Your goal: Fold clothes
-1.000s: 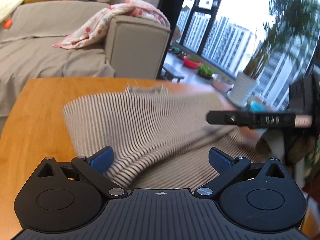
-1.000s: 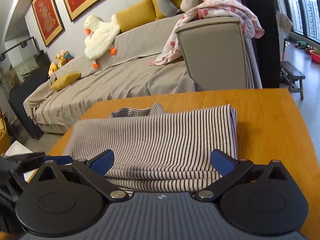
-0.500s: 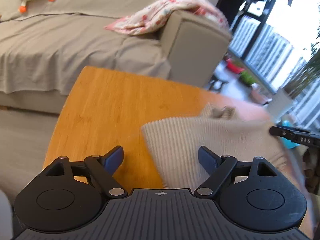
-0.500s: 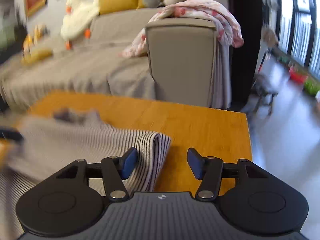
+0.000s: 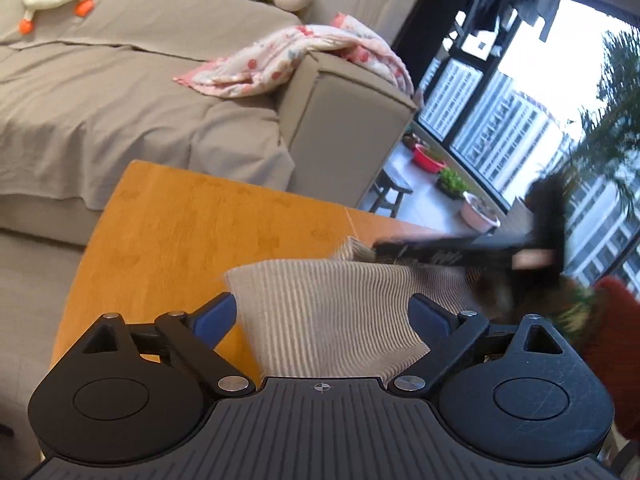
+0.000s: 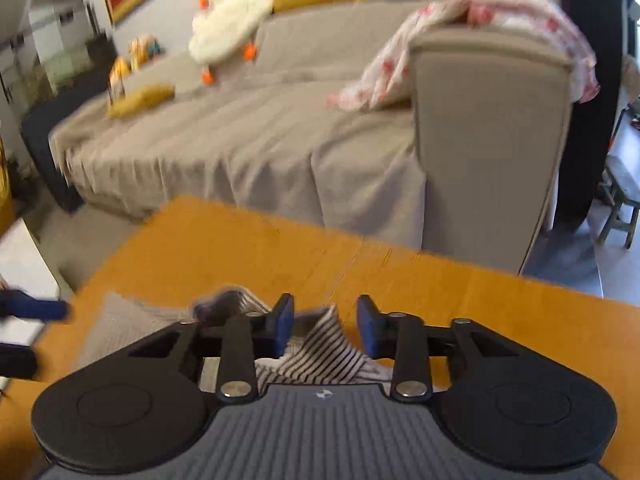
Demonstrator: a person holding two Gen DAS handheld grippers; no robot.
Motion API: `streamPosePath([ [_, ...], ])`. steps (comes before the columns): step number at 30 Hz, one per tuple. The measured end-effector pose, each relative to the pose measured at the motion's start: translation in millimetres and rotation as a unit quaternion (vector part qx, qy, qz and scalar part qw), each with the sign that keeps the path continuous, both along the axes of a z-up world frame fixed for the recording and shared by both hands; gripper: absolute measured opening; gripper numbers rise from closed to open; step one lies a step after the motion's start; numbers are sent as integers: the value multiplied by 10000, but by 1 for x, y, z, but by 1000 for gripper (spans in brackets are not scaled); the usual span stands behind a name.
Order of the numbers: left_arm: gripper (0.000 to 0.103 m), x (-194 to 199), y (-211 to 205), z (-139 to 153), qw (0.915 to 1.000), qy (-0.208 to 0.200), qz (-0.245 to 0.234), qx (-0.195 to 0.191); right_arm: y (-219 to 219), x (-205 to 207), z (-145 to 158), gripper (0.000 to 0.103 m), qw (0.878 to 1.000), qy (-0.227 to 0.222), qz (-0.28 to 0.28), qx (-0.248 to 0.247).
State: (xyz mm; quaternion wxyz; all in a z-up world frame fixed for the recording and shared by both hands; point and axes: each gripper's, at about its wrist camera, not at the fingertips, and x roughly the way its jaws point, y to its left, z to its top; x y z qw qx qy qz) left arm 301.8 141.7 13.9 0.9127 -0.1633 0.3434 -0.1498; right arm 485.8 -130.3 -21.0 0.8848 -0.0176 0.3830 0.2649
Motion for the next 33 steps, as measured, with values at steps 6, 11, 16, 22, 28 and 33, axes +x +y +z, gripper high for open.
streamPosePath([
  [6,98,-13,32,9,9976,-28,486,-502,-5,-35,23,5,9983,-547,180,129],
  [11,99,-32,53,29,9907,-272,605,-1189,-38,-130,71,4,9945,-632,590,586],
  [16,101,-48,33,47,9919,-416,302,-1159,-55,-223,79,5,9927,-345,997,580],
  [22,101,-77,-8,36,9997,-6,-245,-58,-64,-282,69,13,9902,-290,1324,335],
  [28,103,-103,-24,2,9891,797,-584,1094,-120,-291,114,63,9936,-961,245,547],
  [33,103,-116,-7,2,9933,936,-669,-74,-147,-278,87,69,9963,-306,-521,612],
])
